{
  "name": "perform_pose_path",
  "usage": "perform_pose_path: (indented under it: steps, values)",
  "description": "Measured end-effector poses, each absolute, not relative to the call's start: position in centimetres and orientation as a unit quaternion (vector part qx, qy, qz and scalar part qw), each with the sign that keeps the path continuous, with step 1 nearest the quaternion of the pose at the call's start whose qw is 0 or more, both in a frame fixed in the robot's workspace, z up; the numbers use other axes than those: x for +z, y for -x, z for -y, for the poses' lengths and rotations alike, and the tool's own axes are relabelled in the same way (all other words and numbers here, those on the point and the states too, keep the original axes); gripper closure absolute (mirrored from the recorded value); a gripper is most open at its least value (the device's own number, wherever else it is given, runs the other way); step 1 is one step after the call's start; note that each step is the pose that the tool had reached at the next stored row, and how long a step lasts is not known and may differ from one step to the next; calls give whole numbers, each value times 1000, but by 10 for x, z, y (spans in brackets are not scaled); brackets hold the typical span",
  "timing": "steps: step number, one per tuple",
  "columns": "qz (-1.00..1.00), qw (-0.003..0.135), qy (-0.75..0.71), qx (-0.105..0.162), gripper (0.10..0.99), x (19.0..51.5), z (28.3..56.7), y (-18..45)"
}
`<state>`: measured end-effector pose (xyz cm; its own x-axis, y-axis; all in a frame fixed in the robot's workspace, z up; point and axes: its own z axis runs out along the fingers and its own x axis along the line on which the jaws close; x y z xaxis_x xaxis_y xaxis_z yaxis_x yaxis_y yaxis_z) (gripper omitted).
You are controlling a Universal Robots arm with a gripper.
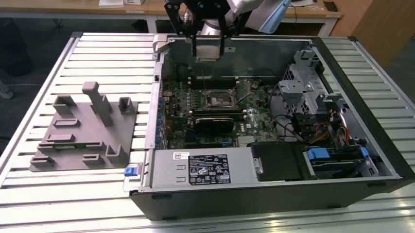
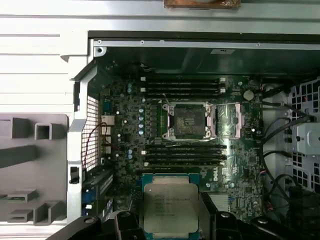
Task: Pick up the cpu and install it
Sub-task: 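Pick up the cpu and move it towards the insertion slot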
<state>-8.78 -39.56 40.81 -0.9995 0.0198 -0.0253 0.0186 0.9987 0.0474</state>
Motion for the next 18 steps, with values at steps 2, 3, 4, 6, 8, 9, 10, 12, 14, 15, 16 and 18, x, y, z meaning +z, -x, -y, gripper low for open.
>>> perform_pose_path:
  steps: [2, 3, 4, 6, 8, 9, 10, 12, 14, 15, 16, 18]
  values:
    - [-1000, 13, -10, 23, 557, 408, 391, 85]
    - [-1000, 13, -9, 24, 557, 408, 390, 84]
    - [-1000, 13, -10, 23, 557, 408, 387, 82]
    - [-1000, 13, -10, 24, 557, 408, 383, 78]
    - [-1000, 13, -10, 24, 557, 408, 379, 74]
    - [-1000, 13, -10, 24, 557, 408, 377, 72]
    - [-1000, 13, -10, 24, 557, 408, 375, 71]
    - [-1000, 13, -10, 24, 557, 407, 374, 68]
    - [-1000, 13, -10, 24, 557, 407, 372, 64]
    - [-1000, 13, -10, 24, 557, 407, 371, 62]
    - [-1000, 13, -10, 24, 557, 407, 370, 61]
    - [-1000, 13, -10, 24, 557, 407, 368, 57]
